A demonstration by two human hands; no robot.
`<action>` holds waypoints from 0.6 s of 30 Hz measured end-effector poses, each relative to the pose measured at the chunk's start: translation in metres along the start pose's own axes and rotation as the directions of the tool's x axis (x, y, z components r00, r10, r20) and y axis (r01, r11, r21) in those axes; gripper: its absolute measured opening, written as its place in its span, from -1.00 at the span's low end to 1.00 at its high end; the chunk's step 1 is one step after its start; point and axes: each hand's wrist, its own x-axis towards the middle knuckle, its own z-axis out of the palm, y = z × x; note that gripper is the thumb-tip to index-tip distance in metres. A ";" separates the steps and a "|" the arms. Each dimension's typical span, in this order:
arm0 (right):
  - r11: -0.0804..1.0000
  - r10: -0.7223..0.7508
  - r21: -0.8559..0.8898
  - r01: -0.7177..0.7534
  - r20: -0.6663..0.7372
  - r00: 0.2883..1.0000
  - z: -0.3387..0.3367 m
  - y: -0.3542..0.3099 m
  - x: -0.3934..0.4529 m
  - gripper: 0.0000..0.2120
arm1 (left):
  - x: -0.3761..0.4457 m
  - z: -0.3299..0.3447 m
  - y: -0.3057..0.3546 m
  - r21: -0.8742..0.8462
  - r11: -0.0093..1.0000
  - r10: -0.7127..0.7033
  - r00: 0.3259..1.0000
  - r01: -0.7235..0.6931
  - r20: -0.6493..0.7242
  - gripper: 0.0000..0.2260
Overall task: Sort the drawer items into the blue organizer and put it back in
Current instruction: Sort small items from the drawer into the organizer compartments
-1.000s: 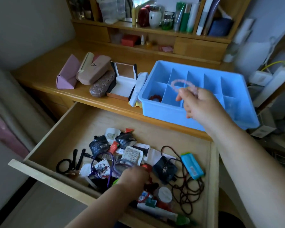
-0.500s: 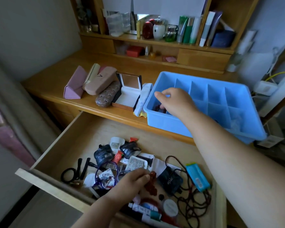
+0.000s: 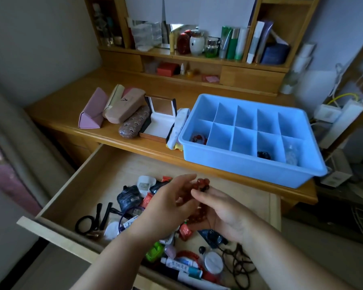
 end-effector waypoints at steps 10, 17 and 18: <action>0.752 -0.511 -0.635 0.175 -0.394 0.764 -0.006 -0.100 0.034 -0.89 | -0.025 -0.021 -0.093 0.062 0.964 -0.223 0.911 0.260 -0.347 -0.79; 0.371 -0.425 -0.882 -0.291 -0.440 0.791 -0.011 -0.134 0.100 -0.76 | -0.035 -0.032 -0.127 0.235 0.875 -0.330 0.876 0.423 -0.351 -0.73; 0.371 -0.438 -0.882 -0.291 -0.443 0.782 -0.012 -0.130 0.101 -0.72 | -0.036 -0.032 -0.128 0.272 0.865 -0.321 0.882 0.421 -0.344 -0.75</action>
